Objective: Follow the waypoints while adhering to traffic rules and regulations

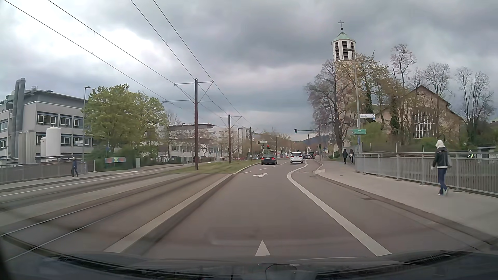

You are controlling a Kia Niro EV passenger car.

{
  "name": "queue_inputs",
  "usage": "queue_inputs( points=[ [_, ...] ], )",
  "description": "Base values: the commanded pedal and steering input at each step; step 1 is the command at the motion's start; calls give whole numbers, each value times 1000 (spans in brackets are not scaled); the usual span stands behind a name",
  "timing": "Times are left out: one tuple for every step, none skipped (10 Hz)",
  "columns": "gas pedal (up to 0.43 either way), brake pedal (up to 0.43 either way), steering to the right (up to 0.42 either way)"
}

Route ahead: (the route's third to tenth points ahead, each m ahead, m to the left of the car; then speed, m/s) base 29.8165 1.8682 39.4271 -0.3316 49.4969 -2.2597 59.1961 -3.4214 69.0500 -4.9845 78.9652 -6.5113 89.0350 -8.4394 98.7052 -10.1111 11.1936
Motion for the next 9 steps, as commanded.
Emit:
queue_inputs(
  points=[
    [98,0,3],
    [98,0,3],
    [98,0,4],
    [98,0,6],
    [98,0,8],
    [98,0,13],
    [98,0,17],
    [98,0,20],
    [98,0,26]
  ],
)
